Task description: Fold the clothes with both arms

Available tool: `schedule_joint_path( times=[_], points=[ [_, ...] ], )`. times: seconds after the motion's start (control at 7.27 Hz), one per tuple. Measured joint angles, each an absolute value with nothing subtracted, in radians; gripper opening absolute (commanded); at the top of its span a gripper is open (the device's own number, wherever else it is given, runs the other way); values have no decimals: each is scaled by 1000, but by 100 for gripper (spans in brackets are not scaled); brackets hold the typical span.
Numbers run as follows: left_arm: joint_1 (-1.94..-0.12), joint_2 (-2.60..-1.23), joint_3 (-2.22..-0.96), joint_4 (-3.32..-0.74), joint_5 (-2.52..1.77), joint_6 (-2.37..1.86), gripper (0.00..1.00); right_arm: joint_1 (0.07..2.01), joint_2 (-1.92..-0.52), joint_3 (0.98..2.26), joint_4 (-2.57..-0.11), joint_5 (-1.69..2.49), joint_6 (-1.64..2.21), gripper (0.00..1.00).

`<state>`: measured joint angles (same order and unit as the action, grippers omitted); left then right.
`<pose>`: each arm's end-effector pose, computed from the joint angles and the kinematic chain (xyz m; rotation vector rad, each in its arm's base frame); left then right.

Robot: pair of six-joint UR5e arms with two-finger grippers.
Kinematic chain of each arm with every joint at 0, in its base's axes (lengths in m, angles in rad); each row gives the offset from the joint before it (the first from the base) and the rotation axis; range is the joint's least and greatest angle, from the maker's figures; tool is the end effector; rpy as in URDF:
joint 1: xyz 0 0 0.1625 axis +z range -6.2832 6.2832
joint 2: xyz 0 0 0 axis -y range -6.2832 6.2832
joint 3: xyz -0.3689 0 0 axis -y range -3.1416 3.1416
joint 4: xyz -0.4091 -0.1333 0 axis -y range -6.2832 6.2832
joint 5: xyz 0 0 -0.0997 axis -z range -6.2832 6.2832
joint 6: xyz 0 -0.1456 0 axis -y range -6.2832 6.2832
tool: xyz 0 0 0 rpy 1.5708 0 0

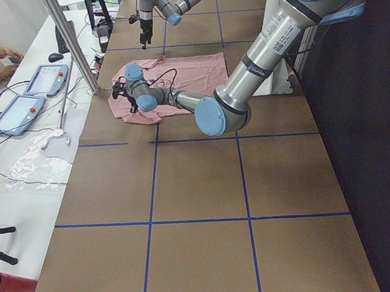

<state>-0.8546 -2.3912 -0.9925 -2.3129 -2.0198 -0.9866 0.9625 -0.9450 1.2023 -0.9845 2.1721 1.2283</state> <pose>0.4930 -0.6732 0.3056 0.3266 0.9966 -0.0243 -0.3969 -0.6591 0.3627 0.0476 -0.9940 0.3149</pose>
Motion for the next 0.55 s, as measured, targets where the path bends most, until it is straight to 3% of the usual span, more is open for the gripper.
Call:
schedule_joint_path(
  times=[0.41, 0.55],
  points=[
    [-807, -2485, -929, -2300, -1922, -1055, 0, 970, -963, 1217, -983, 2195, 1228, 100],
    [-799, -2506, -905, -2305, -1891, -1062, 54, 971, -965, 1217, -983, 2195, 1228, 100]
  ],
)
